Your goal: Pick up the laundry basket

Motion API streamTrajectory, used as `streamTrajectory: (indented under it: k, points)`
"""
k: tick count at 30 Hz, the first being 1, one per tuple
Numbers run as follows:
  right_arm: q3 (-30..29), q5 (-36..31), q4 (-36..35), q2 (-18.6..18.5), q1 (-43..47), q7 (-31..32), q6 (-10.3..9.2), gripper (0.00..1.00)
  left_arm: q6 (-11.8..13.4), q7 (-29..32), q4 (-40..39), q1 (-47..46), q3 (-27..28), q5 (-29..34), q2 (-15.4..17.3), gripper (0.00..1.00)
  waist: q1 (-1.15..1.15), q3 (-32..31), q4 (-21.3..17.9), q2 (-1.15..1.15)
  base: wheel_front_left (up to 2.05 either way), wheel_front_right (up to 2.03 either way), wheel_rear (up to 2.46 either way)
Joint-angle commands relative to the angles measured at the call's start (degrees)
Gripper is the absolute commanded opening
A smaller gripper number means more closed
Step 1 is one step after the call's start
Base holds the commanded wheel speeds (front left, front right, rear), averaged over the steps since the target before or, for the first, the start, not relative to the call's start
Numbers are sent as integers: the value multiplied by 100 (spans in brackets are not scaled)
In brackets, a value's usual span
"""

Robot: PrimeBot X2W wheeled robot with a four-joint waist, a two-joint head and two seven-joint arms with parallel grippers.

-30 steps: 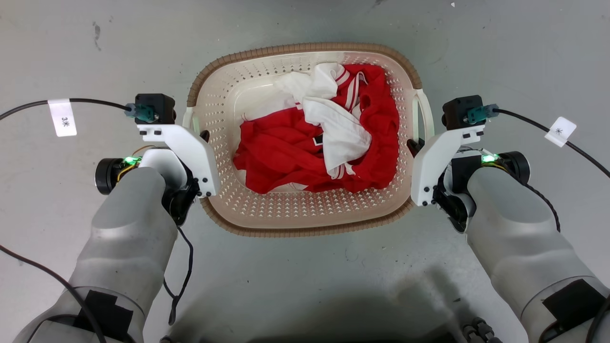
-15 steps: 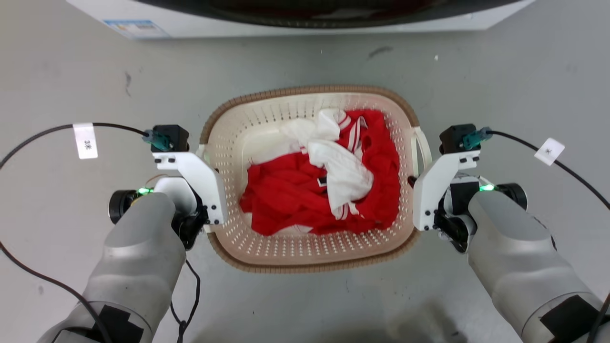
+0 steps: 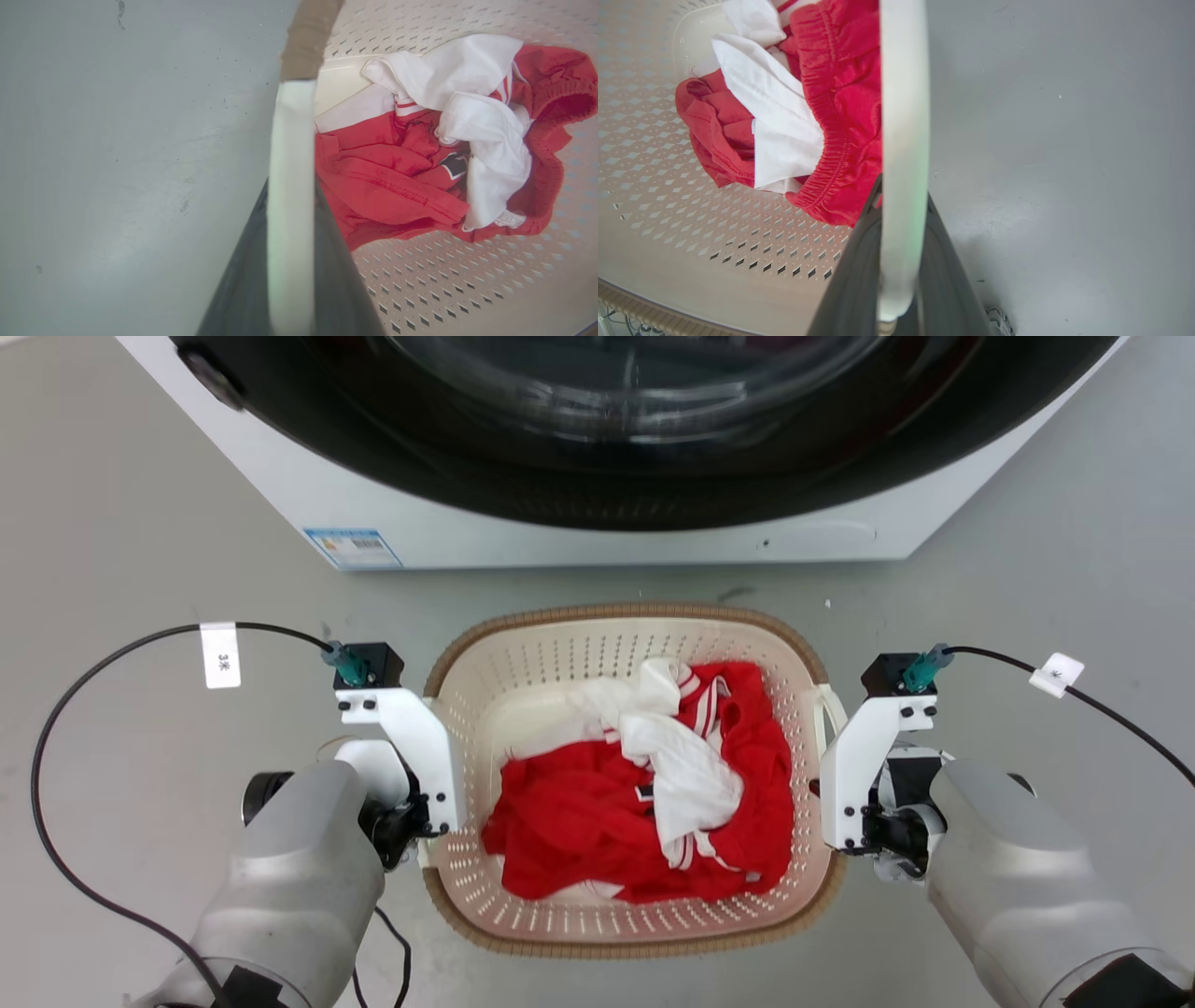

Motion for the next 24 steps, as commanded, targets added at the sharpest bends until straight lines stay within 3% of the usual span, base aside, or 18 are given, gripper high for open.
streamTrajectory:
  k: [1, 11, 24]
  points:
    - [48, 75, -34, 61, 76, 120, 20, 0, -26, 88, -4, 71, -29, -75, -102, 0, 0, -382, 49, 0, 0, 0, 0]
    - [170, 385, 26, 60, 251, 975, 20, 0, -26, 720, 175, 298, -139, -336, -94, 0, 0, -1239, 68, 0, 0, 0, 0]
    - [187, 552, 159, 56, 463, 1628, 20, 0, -26, 1030, 279, 587, -217, -488, -98, 0, 0, -2055, -1, 0, 0, 0, 0]
